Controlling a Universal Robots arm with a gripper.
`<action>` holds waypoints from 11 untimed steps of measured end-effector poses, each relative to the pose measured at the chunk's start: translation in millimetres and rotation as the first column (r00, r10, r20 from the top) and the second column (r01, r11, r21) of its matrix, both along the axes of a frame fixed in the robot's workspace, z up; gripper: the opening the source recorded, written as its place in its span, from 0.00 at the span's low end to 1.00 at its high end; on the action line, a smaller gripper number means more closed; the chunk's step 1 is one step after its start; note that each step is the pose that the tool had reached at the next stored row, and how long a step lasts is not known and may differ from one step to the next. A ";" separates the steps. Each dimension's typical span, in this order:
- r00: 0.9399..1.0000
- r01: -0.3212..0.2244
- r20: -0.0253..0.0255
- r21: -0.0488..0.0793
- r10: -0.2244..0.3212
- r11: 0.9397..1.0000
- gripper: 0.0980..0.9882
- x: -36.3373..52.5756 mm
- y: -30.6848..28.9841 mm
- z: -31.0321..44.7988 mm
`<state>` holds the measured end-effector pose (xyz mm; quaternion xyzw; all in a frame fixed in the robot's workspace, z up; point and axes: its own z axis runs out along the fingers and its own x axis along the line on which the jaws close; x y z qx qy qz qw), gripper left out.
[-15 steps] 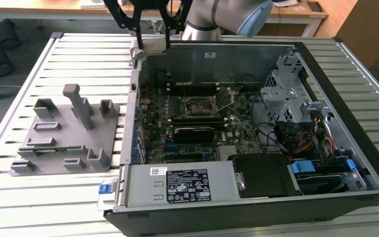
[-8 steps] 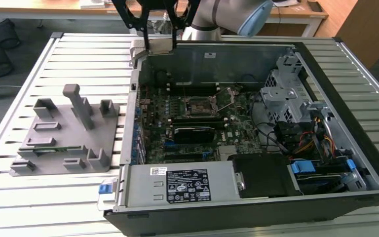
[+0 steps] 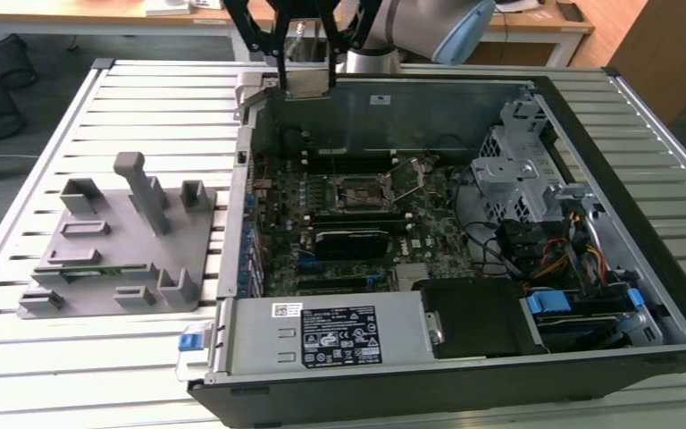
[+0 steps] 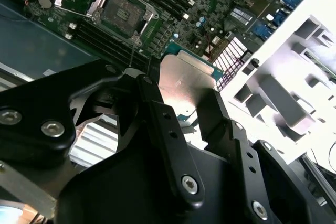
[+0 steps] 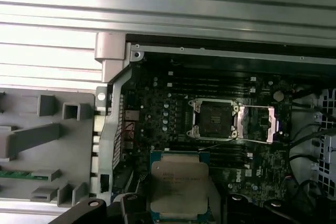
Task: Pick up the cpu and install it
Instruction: 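Pick up the cpu and move it towards the insertion slot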
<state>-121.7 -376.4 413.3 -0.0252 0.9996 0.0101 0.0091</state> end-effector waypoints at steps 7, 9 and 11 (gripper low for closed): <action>1.000 0.000 0.000 0.000 0.000 1.000 0.48 16.8 6.5 -1.3; 1.000 0.000 0.000 0.000 0.000 1.000 0.48 20.9 8.6 -1.7; 1.000 0.000 -0.001 0.000 0.000 1.000 0.48 26.4 10.9 -2.2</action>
